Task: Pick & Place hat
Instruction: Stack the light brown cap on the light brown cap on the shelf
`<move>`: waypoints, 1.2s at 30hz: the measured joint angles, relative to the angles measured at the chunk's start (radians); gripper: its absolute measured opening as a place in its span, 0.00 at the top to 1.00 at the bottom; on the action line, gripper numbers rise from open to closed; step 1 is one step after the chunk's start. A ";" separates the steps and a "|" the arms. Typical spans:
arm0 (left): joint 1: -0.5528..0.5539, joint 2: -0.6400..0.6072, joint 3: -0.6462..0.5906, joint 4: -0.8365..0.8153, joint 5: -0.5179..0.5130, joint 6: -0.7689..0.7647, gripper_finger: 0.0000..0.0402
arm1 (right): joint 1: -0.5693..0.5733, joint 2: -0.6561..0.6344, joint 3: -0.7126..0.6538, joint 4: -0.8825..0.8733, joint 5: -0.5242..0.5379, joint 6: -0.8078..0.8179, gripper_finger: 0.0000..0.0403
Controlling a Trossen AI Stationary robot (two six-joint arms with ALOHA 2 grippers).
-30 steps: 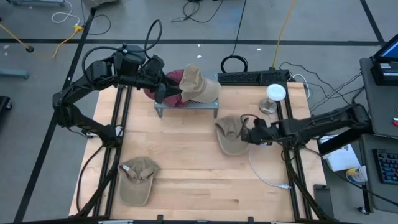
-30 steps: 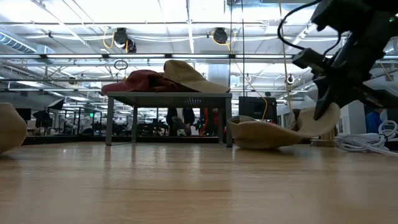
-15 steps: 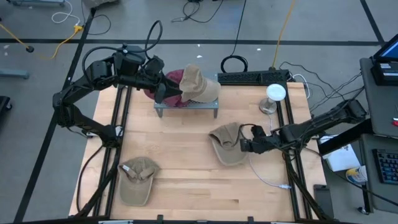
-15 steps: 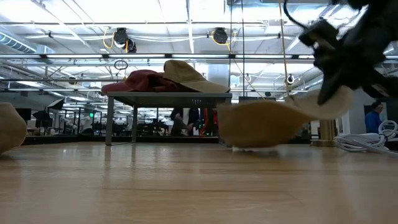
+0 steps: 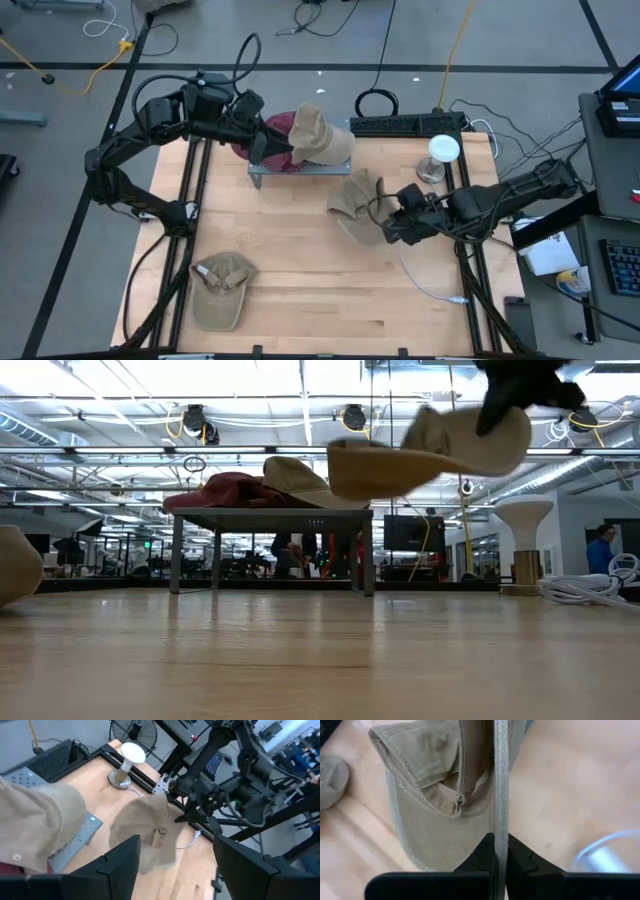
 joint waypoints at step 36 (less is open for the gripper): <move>0.136 0.000 0.000 0.007 0.065 -0.401 0.37 | -0.129 0.085 0.322 0.615 1.011 -2.009 0.99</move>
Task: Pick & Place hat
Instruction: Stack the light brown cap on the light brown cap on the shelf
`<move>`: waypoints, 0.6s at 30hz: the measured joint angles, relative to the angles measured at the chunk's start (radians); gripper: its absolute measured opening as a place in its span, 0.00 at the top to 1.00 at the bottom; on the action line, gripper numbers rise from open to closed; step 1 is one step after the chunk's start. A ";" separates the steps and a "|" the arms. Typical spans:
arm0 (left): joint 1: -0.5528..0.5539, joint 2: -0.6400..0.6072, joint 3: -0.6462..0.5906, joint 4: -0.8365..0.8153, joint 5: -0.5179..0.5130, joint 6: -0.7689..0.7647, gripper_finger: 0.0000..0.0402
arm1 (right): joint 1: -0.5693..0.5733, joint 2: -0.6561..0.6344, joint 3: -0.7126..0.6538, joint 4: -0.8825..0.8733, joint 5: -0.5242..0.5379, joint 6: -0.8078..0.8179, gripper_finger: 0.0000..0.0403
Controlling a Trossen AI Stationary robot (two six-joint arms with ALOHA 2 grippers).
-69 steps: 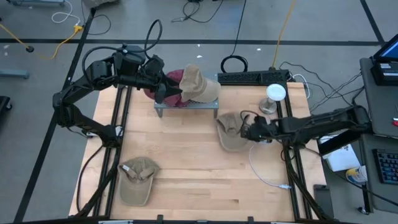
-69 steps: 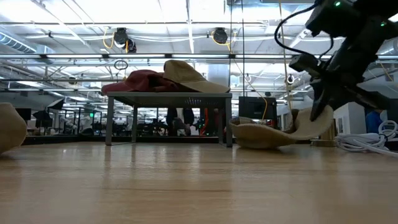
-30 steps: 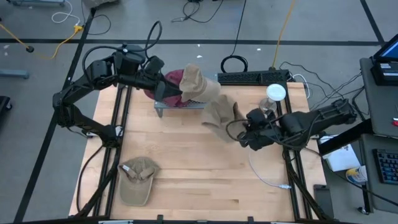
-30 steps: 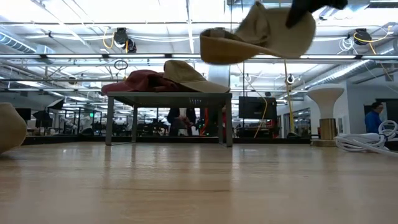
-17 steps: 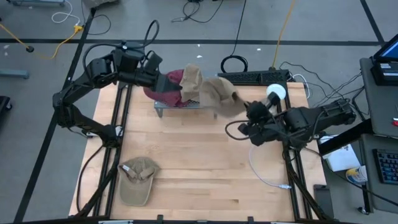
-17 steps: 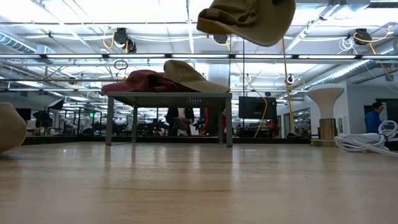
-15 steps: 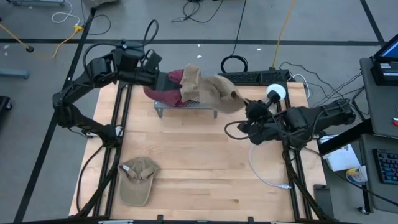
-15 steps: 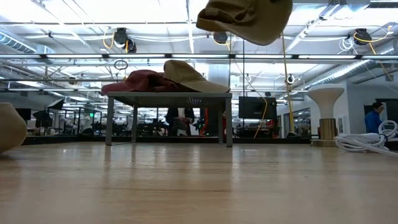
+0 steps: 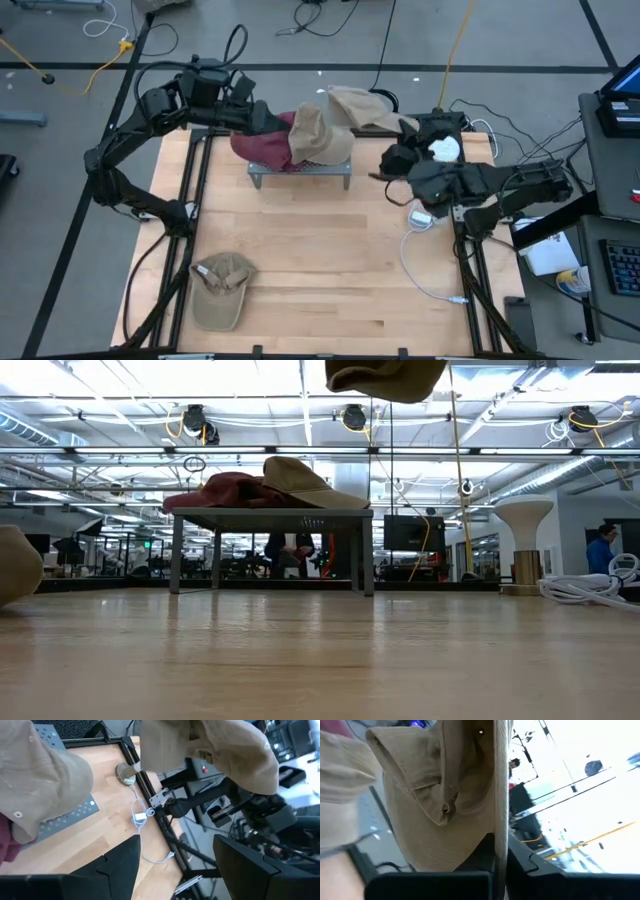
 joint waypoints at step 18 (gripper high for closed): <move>0.028 0.000 0.000 0.225 0.011 -0.277 0.37 | -0.118 0.033 -0.001 0.533 -0.346 -0.629 0.99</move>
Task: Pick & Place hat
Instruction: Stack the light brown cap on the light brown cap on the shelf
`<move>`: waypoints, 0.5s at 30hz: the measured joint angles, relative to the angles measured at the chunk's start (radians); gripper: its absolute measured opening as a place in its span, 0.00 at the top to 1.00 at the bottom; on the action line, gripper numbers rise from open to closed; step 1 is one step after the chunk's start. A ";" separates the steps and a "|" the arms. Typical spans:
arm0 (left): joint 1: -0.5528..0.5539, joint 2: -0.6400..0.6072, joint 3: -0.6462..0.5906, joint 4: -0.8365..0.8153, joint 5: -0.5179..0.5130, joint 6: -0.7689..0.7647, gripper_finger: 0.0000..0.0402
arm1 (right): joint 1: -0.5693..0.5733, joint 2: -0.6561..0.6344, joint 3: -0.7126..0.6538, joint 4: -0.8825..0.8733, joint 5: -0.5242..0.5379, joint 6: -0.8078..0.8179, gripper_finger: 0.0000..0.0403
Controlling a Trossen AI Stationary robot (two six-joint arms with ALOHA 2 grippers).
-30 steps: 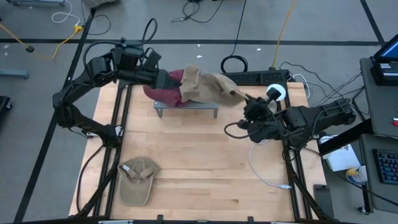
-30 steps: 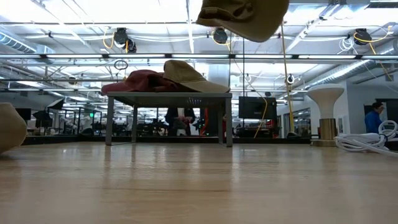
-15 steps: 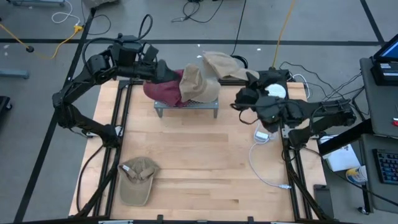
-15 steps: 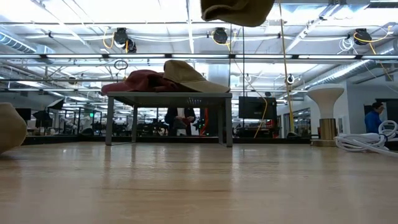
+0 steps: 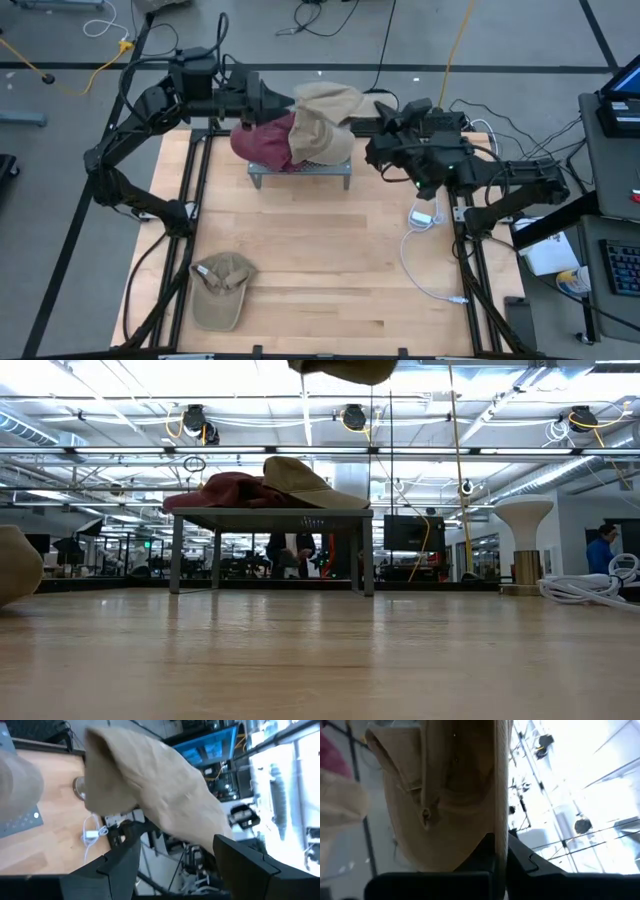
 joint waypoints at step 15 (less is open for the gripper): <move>0.064 0.010 0.000 0.247 0.041 -0.163 0.37 | 0.000 0.014 0.000 0.203 -0.126 -0.212 0.99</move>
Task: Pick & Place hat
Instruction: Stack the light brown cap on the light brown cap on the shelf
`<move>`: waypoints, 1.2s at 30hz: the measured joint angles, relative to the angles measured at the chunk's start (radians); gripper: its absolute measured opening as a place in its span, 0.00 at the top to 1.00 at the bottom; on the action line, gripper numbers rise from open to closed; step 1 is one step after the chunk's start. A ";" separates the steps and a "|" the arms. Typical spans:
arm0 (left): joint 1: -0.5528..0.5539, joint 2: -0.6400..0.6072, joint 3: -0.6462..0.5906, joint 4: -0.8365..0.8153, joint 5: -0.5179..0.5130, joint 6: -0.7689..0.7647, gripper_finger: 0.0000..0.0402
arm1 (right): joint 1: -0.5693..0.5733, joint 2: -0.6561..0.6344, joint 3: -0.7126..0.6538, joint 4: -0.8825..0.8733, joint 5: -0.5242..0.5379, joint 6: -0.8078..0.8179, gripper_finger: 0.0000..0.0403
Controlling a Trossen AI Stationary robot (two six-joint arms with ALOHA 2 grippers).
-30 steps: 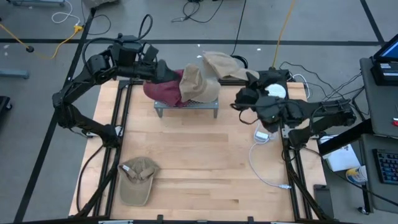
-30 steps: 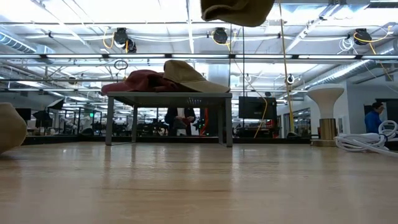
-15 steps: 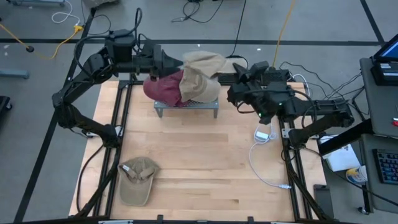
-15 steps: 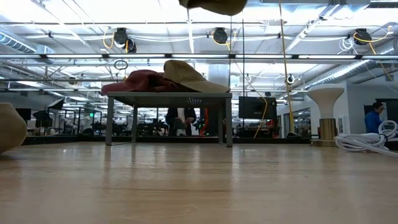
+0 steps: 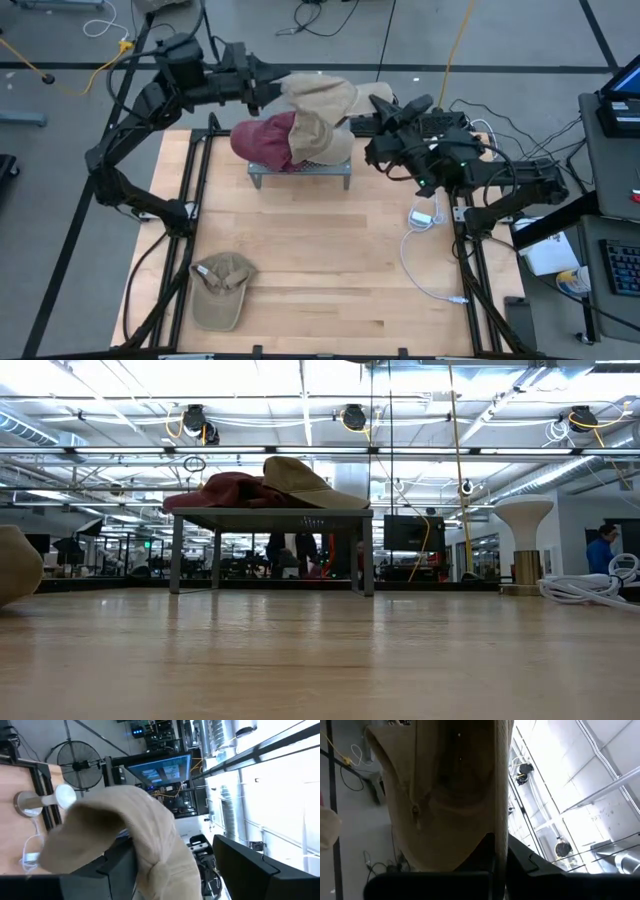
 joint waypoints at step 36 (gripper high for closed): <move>-0.001 0.002 0.000 0.018 0.030 0.122 0.95 | 0.016 0.010 -0.001 -0.005 0.042 -0.026 0.93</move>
